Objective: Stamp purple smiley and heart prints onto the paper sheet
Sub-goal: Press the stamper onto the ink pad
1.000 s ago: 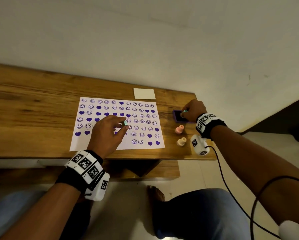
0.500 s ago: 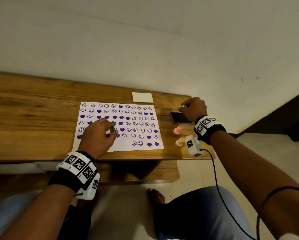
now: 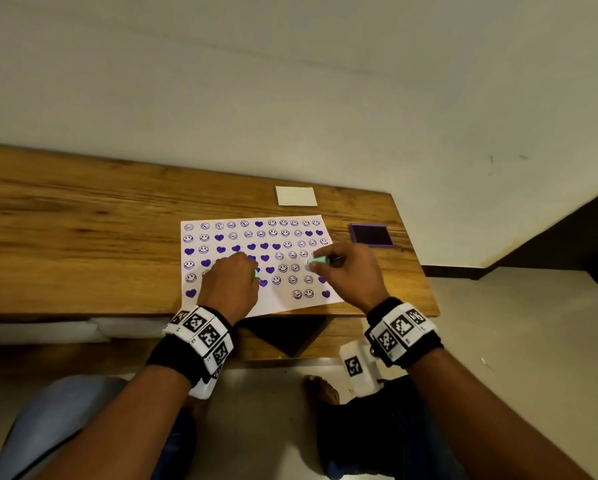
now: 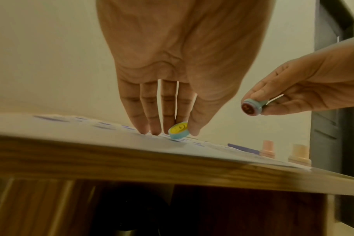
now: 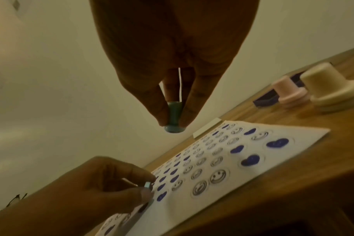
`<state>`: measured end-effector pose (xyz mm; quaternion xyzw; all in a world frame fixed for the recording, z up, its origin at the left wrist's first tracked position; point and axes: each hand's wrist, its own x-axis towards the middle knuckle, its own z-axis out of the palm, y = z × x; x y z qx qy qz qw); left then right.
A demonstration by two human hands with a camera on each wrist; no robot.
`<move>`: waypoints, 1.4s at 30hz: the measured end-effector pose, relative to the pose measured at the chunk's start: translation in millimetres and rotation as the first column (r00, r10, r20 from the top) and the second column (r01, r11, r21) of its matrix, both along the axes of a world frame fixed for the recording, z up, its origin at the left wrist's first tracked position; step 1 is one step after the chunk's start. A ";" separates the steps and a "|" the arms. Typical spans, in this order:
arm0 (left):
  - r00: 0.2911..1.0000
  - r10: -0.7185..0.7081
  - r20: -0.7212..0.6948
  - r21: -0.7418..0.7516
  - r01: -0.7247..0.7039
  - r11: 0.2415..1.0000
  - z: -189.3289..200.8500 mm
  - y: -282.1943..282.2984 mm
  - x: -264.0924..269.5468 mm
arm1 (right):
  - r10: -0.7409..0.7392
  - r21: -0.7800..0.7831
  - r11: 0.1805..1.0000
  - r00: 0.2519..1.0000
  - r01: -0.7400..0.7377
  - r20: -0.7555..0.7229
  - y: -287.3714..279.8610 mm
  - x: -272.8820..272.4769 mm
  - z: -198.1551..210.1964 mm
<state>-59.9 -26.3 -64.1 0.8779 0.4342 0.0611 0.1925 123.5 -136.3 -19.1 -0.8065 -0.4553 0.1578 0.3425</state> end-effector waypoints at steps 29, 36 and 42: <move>0.993 -0.096 0.073 0.035 0.094 0.995 11.6 5.7 0.8 | 0.125 -0.401 0.916 0.970 -0.032 0.207 22.1 -60.1 -30.8; 0.992 -0.097 0.078 0.029 0.095 0.995 7.7 4.9 -1.5 | 0.157 -0.427 0.904 0.954 -0.035 0.254 24.6 -66.7 -28.8; 0.991 -0.089 0.103 0.034 0.086 0.996 7.3 3.1 -6.7 | 0.169 -0.441 0.897 0.947 -0.034 0.271 23.9 -73.6 -23.7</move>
